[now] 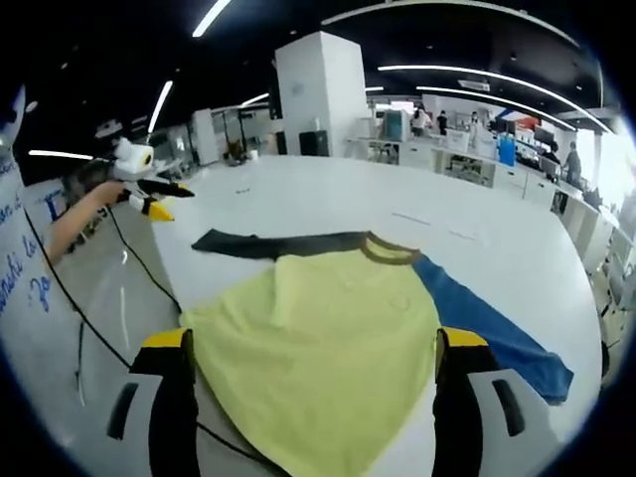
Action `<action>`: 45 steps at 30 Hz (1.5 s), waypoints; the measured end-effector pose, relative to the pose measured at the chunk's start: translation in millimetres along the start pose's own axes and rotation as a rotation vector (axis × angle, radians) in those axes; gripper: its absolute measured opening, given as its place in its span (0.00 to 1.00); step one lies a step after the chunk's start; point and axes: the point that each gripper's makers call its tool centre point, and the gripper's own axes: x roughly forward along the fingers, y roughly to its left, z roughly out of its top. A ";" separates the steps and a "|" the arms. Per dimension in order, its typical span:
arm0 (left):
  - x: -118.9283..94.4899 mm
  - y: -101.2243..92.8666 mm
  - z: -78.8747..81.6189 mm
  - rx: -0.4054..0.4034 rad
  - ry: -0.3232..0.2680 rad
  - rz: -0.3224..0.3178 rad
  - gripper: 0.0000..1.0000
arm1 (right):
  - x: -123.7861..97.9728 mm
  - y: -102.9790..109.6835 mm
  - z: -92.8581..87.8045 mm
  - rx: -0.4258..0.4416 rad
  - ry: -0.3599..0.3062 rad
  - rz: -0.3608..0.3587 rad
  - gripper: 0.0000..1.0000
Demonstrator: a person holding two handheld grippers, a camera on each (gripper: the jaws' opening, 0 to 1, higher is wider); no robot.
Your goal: Fold the garment on the visible template until the final outline fits inside the template.
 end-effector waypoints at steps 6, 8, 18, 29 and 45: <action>7.2 48.5 -27.6 -0.052 0.086 0.090 0.69 | 6.9 2.9 0.6 -0.019 0.021 -0.003 1.00; 10.0 67.4 -36.9 -0.057 0.115 0.138 0.60 | 8.2 3.5 1.9 -0.019 0.023 -0.006 1.00; 33.2 147.5 -74.7 -0.192 0.235 0.239 0.29 | 13.4 6.0 4.2 -0.013 0.048 -0.022 0.98; 55.5 172.6 -102.1 -0.163 0.370 0.245 0.24 | 16.2 6.5 3.2 -0.002 0.074 -0.042 0.96; 59.3 156.8 -104.9 -0.199 0.415 0.236 0.00 | 14.0 6.3 2.6 0.011 0.073 -0.061 0.95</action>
